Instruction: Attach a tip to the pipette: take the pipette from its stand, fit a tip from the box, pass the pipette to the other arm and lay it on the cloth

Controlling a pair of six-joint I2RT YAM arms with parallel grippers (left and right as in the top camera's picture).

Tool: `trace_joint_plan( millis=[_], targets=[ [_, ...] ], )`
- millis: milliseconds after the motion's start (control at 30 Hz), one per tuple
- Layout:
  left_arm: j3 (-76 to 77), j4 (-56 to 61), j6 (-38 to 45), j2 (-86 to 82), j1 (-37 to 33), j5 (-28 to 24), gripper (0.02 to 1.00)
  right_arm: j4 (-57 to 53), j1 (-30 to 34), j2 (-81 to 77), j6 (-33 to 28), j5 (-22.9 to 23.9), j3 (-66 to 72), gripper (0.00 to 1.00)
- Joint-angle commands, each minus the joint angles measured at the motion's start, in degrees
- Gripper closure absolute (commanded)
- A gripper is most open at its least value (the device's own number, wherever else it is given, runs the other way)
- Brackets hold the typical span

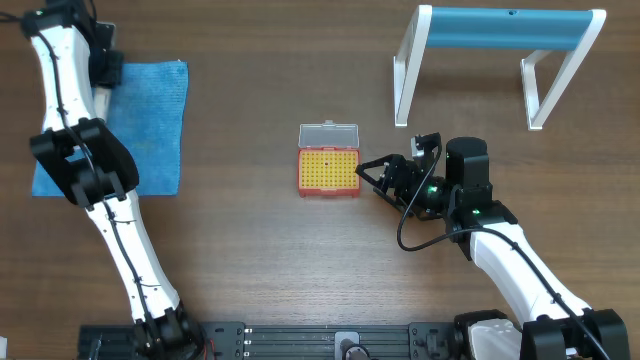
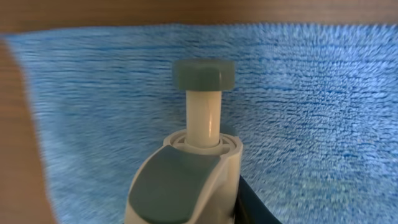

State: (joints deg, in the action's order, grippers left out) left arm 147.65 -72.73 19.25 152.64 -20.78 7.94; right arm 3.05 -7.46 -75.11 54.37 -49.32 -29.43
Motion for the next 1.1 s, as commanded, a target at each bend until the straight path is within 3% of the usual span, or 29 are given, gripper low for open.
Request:
trace_joint_plan(
  millis=[33, 267, 300, 333, 367, 400, 467, 533, 600, 667, 700, 867, 933, 1000, 1100],
  targets=[
    [1.4, 0.5, 0.8, 2.7, 0.3, -2.0, 0.989, 0.9, -0.2, -0.4, 1.6, 1.4, 0.1, 0.145],
    [1.4, 0.9, 0.7, 2.8, 0.3, -2.2, 0.991, 0.9, -0.2, -0.4, 1.6, 1.6, 0.1, 0.148],
    [1.4, 0.9, 0.4, 2.8, 0.3, -2.1, 0.847, 0.9, -0.2, -0.4, 1.6, 1.6, 0.1, 0.148],
    [1.4, 0.8, -0.4, 2.8, 0.3, -2.0, 0.544, 0.9, -0.2, -0.4, 1.6, 1.6, 0.1, 0.148],
    [1.4, 0.2, -0.5, 2.8, 0.3, -2.0, 0.183, 0.9, -0.2, -0.4, 1.6, 1.6, 0.1, 0.148],
    [1.4, -0.6, -0.6, 2.8, 0.3, -2.0, 0.143, 0.9, -0.2, -0.4, 1.6, 1.6, 0.1, 0.148],
    [1.6, -3.5, -1.3, 2.1, 0.3, -0.7, 0.141, 0.9, -0.2, -0.4, 2.2, 1.5, 0.1, 0.148],
    [3.3, -8.7, -2.7, -0.3, 0.6, 4.2, 0.141, 0.9, -0.2, -0.4, 2.6, 1.3, 0.1, 0.148],
    [6.9, -14.1, -3.3, -4.4, 1.1, 3.2, 0.141, 1.1, -0.2, -0.3, 2.3, 1.1, 0.1, 0.148],
    [11.3, -18.3, -4.3, -10.2, 1.9, -1.9, 0.139, 4.3, -0.2, -0.3, 0.6, 1.4, 0.1, 0.148],
    [13.3, -20.2, -4.7, -13.9, 2.3, -5.4, 0.139, 6.6, -0.2, 0.3, -1.1, 3.0, 0.1, 0.148],
    [12.9, -24.6, -9.1, -28.5, 2.0, -9.1, 0.139, 6.5, 1.6, 6.9, -10.6, 10.5, 0.0, 0.148],
    [10.7, -24.6, -10.1, -35.8, 2.1, -15.1, 0.139, 4.2, 3.1, 12.1, -15.3, 13.5, 0.0, 0.148],
    [3.5, -24.6, -11.9, -45.0, 2.5, -16.9, 0.139, 0.4, 4.3, 18.5, -20.3, 16.9, 0.1, 0.148],
    [-21.2, -24.6, -13.8, -65.8, 4.1, -18.4, 0.139, -6.8, 4.9, 29.5, -32.0, 17.4, 0.1, 0.145]
  ],
)
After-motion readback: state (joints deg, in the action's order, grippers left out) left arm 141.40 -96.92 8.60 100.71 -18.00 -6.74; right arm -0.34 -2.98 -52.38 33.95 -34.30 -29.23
